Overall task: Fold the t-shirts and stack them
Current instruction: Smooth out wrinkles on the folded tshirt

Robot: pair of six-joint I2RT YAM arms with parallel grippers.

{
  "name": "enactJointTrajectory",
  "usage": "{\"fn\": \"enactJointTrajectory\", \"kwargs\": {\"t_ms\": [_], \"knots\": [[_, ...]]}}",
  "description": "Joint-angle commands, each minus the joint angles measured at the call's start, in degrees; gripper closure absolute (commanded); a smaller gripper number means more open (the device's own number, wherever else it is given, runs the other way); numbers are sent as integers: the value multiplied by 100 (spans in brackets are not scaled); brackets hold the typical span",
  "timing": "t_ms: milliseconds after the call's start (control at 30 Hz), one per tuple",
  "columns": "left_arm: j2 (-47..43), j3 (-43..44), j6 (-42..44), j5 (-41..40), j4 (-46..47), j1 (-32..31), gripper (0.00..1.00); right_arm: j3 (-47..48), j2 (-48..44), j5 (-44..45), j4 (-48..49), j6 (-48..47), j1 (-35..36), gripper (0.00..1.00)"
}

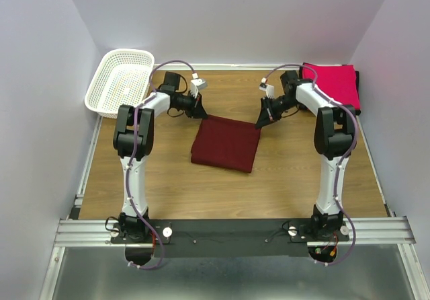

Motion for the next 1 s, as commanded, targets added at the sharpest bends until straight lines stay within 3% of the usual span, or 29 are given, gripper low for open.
{"fn": "enactJointTrajectory", "kwargs": {"t_ms": [0,300,633,667,733,767,800,833,867,900,967], "knots": [[-157,-77,-38,4,199,92,100,58,-528,232,-224,-70,-1,99],[-149,-77,-125,-286,313,145,100,-21,-381,935,-233,-439,-167,99],[193,353,-467,-435,393,180,100,1366,841,1479,75,-18,-247,99],[211,388,-503,-471,401,189,95,1603,911,1541,83,9,-256,95],[212,467,-625,-550,419,224,74,1876,1026,1612,75,71,-247,75],[133,476,-687,-533,454,259,63,1982,1026,1604,57,201,-247,60],[37,442,-810,-454,541,372,46,2052,992,1586,66,264,-256,37],[-86,381,-941,-331,777,434,33,2071,896,1456,66,316,-256,29],[-383,241,-1213,-43,884,505,13,2036,660,1358,74,421,-247,5],[-551,170,-1302,73,946,540,12,1992,501,1227,83,501,-247,0],[-1114,-190,-1583,398,1105,532,9,1799,87,735,144,808,-247,0]]}}
